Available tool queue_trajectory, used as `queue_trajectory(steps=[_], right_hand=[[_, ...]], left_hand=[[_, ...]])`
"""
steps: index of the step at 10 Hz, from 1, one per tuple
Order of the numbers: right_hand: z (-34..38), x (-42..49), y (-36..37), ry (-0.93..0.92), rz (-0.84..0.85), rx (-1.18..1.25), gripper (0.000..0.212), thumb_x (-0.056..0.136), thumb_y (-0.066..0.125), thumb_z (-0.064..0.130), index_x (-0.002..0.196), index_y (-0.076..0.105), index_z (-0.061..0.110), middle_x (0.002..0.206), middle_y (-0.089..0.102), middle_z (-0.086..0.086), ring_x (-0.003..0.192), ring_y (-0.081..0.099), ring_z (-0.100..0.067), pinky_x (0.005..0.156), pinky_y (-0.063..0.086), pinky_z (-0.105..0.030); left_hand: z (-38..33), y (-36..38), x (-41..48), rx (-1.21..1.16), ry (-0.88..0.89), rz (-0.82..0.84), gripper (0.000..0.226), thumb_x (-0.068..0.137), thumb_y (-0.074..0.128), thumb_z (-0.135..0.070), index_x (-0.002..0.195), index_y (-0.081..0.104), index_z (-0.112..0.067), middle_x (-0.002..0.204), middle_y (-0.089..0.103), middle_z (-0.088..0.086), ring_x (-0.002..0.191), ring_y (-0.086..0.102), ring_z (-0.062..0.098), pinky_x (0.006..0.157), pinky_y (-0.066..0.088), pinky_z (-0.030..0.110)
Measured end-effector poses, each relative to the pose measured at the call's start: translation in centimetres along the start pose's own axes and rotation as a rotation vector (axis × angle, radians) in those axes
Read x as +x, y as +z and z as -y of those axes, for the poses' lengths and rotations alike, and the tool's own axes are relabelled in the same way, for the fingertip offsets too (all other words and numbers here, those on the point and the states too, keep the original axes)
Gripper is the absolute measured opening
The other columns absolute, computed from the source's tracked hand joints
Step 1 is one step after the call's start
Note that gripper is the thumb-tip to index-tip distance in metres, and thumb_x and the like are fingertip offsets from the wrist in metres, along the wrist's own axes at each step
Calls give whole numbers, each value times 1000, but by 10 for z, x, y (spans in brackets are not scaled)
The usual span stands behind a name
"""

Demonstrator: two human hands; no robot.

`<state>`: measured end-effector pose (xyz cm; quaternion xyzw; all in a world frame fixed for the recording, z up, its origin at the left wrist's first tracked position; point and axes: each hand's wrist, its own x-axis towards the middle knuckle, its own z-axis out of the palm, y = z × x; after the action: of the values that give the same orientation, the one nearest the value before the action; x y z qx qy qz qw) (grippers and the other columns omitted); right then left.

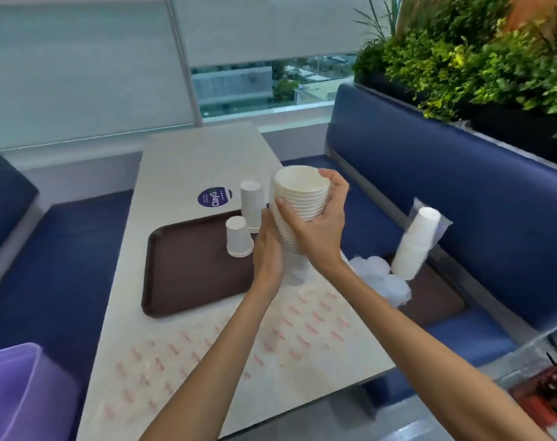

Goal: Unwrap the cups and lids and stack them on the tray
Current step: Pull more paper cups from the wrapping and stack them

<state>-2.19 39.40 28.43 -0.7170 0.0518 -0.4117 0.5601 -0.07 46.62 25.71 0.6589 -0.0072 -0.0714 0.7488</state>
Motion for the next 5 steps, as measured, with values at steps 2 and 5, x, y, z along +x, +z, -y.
queue_trajectory(steps=[2, 5], right_hand=[[-1, -35, 89, 37, 245, 71, 87, 71, 77, 37, 141, 30, 17, 138, 36, 9, 128, 37, -4, 109, 31, -15], [-23, -67, 179, 161, 415, 167, 98, 65, 68, 57, 144, 24, 18, 145, 35, -3, 133, 37, -13, 112, 32, -26]], left_hand=[[6, -91, 9, -25, -17, -178, 43, 98, 23, -58, 99, 61, -38, 108, 67, -1, 100, 62, 13, 93, 48, 35], [25, -169, 41, -55, -73, -277, 62, 100, 18, -51, 143, 38, -11, 141, 45, 2, 129, 45, 21, 102, 34, 28]])
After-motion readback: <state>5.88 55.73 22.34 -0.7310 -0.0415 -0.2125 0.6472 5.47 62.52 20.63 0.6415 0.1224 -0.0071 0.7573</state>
